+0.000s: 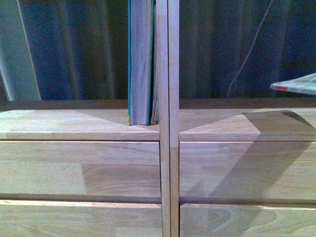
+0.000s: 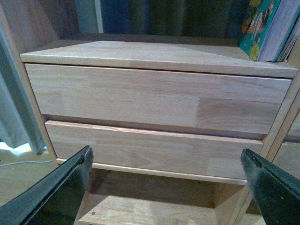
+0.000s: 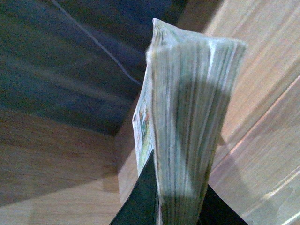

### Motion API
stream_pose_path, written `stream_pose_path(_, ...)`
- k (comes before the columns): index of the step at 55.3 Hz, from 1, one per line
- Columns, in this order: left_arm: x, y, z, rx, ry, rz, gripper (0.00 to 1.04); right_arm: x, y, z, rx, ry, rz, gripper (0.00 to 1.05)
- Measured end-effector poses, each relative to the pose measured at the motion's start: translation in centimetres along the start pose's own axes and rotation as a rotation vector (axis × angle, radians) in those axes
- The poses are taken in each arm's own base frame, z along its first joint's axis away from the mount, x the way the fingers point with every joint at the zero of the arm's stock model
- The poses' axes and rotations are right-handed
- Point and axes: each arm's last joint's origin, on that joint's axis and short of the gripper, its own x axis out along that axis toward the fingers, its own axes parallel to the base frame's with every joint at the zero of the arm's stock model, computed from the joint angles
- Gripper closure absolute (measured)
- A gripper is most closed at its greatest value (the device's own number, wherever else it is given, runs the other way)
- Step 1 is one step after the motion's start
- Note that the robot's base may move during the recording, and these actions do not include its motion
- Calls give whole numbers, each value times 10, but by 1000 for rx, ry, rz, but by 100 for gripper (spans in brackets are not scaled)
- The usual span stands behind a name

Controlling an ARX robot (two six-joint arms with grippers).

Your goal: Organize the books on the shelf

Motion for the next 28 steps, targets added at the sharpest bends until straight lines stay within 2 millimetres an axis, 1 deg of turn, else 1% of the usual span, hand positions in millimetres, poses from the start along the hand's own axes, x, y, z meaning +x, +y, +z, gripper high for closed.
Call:
stream_pose_path(5, 0, 0, 0, 0, 0, 0, 7, -14, 5, 17, -20, -24, 38, 97)
stream_pose_path(7, 0, 0, 0, 0, 0, 0, 7, -24, 8, 27, -30, -40, 64, 97)
stream_pose_path(11, 0, 0, 0, 0, 0, 0, 7, -37, 14, 40, -47, -63, 97, 97)
stream_pose_path(16, 0, 0, 0, 0, 0, 0, 7, -58, 29, 58, -73, -98, 168, 97)
stream_pose_path(20, 0, 0, 0, 0, 0, 0, 7, -71, 39, 65, -93, -115, 229, 97)
stream_pose_path(28, 0, 0, 0, 0, 0, 0, 7, -93, 55, 71, -146, -143, 369, 97)
